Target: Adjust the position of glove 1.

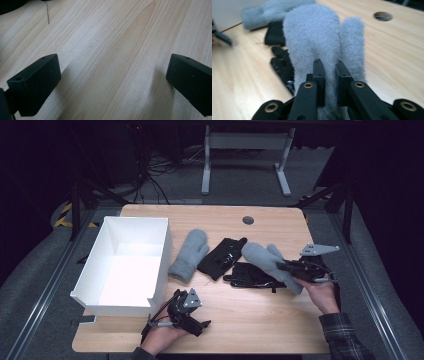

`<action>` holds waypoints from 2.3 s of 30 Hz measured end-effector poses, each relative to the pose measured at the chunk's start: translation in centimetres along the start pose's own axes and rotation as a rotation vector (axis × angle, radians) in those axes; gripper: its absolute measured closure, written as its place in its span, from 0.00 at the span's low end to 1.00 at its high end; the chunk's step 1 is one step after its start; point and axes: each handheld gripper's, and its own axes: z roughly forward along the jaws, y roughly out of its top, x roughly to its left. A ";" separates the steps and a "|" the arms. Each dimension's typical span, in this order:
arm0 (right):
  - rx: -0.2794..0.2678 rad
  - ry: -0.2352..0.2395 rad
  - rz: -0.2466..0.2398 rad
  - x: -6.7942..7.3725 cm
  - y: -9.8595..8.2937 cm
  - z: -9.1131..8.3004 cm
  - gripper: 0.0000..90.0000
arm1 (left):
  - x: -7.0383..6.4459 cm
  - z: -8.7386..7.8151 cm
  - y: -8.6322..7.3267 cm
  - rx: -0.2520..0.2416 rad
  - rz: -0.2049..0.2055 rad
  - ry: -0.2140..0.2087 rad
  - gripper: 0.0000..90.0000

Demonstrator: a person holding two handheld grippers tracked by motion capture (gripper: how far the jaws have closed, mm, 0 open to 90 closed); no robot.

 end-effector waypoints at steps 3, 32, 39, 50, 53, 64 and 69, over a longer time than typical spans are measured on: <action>0.017 0.021 -0.015 1.1 -0.2 0.1 0.92 | 0.0 0.0 0.0 0.000 0.000 0.000 0.00; 0.130 0.201 -0.144 11.2 -2.7 3.7 0.91 | 0.0 0.0 0.0 -0.006 -0.001 0.004 0.00; 0.157 0.202 -0.155 12.4 -3.0 5.1 0.86 | 0.0 0.0 0.0 -0.007 -0.001 0.004 0.00; 0.105 0.199 -0.168 12.0 -2.5 3.5 0.64 | -0.6 -0.8 0.8 0.037 -0.036 0.044 0.12; 0.092 0.182 -0.159 10.9 -2.6 2.4 0.77 | -1.1 -2.4 1.2 -0.030 -0.040 0.058 0.22; 0.203 0.112 -0.135 6.8 -5.1 0.6 1.00 | -1.5 -1.7 2.5 0.006 -0.086 -0.067 0.99; 0.250 0.142 -0.143 6.8 -5.8 1.3 1.00 | -1.5 -0.3 3.2 0.052 -0.080 -0.061 1.00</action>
